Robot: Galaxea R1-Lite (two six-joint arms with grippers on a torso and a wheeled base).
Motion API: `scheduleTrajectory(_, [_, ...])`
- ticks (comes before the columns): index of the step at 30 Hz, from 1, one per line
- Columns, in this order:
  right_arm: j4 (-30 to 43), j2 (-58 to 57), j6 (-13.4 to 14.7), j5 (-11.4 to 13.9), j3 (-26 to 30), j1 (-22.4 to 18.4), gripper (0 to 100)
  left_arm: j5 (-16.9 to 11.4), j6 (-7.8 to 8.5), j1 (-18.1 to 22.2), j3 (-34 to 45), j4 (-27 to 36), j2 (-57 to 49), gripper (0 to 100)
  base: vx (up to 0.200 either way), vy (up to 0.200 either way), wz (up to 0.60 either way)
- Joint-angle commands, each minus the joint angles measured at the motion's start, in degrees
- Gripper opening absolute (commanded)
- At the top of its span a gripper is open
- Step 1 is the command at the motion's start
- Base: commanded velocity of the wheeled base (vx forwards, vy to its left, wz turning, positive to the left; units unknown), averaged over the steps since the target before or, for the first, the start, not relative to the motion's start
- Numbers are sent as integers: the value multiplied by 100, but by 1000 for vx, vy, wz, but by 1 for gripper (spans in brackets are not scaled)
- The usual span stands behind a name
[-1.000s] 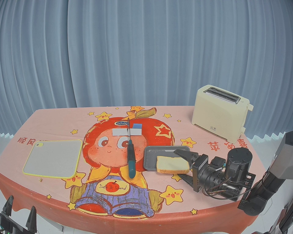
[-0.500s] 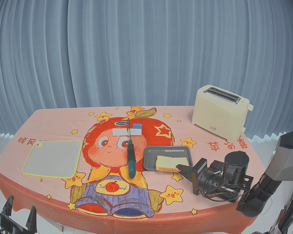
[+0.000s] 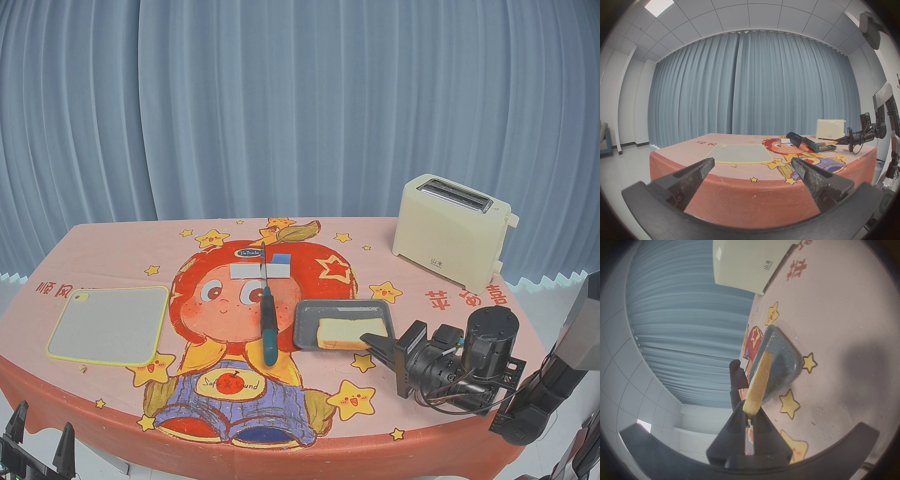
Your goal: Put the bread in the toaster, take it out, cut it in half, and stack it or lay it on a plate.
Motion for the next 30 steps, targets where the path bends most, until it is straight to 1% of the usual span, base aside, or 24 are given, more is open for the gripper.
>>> scheduleTrajectory(1, [-34, -186, -71, -3, -42, 4, 0, 3, -1, 2, 101, -2, -5, 100, 0, 0, 0])
scheduleTrajectory(5, [-34, -327, -264, -3, -121, 4, 0, 3, -1, 2, 101, -2, -5, 100, 0, 0, 0])
scheduleTrajectory(11, [-25, -494, -352, -3, -341, 4, 0, 3, -1, 2, 101, -2, -5, 100, 0, 0, 0])
scheduleTrajectory(13, [-25, -564, -493, 5, -393, -5, 0, 3, -1, 2, 101, -2, -5, 100, 0, 0, 0])
scheduleTrajectory(15, [-43, -635, -572, 23, -411, -5, 0, 3, -1, 2, 101, -2, -5, 100, 0, 0, 0])
scheduleTrajectory(18, [-122, -740, -546, 32, -402, -5, 0, 3, -1, 2, 101, -2, -5, 100, 0, 0, 0])
scheduleTrajectory(20, [-131, -740, -590, 23, -367, 13, 0, 3, -1, 2, 101, -2, -5, 100, 0, 0, 0])
scheduleTrajectory(30, [-131, -810, -607, 23, -411, 48, 0, 3, -1, 2, 101, -2, -5, 100, 0, 0, 0])
